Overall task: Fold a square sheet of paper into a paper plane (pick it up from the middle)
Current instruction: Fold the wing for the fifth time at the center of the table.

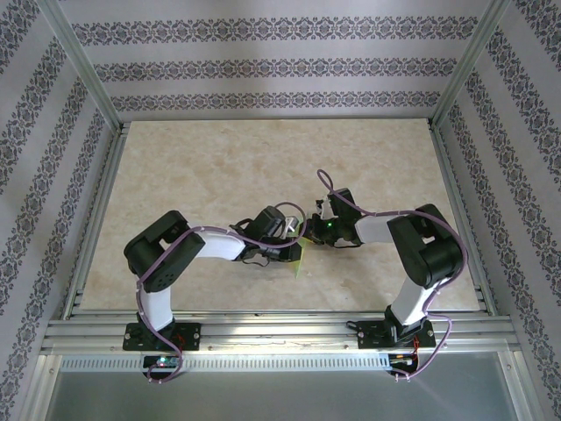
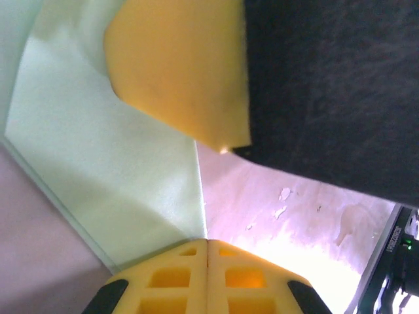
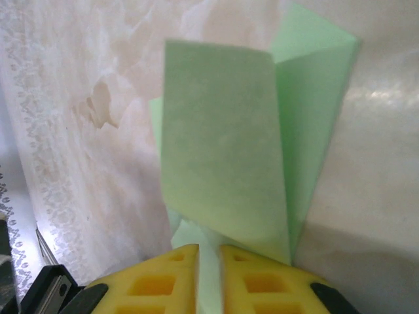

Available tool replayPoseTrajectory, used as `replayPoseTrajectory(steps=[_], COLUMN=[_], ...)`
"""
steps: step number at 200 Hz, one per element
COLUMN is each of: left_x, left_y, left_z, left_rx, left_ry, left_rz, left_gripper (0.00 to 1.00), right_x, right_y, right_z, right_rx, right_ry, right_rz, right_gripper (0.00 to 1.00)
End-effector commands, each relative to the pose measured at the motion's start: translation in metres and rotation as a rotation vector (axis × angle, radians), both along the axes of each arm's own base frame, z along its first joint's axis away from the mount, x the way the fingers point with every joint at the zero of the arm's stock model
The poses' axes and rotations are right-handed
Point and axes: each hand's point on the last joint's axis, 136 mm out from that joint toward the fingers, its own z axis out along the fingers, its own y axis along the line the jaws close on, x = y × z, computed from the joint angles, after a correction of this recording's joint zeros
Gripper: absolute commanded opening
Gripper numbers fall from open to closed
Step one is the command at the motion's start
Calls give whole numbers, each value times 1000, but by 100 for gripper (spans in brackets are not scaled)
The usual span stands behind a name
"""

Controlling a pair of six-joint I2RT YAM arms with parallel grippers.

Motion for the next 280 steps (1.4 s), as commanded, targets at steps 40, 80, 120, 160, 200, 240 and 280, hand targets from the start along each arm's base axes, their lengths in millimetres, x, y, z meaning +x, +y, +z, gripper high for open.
replayPoseTrajectory(steps=[40,80,120,160,200,240,280], left_x=[-57,-66,-68,-66,-65,-69,-73], left_y=[47,51,55,55,55,59,66], left_z=[-42,-42,-41,-40,-42,-45,-50], left_rx=[138,137,143,145,148,159,189], left_ry=[122,136,133,132,133,143,148], left_rz=[-137,-179,-199,-194,-188,-190,-198], left_gripper=[0,0,0,0,0,0,0], right_x=[-9,-30,-48,-39,-33,-25,-13], right_y=[-39,-19,5,16,21,13,-1], right_z=[42,52,43,35,22,4,-13], right_rx=[-44,-7,-25,-31,-33,-71,-83], right_ry=[-88,-130,-119,-101,-74,-53,-24], right_rz=[-73,15,112,129,128,102,65], right_gripper=[18,10,7,5,4,4,5])
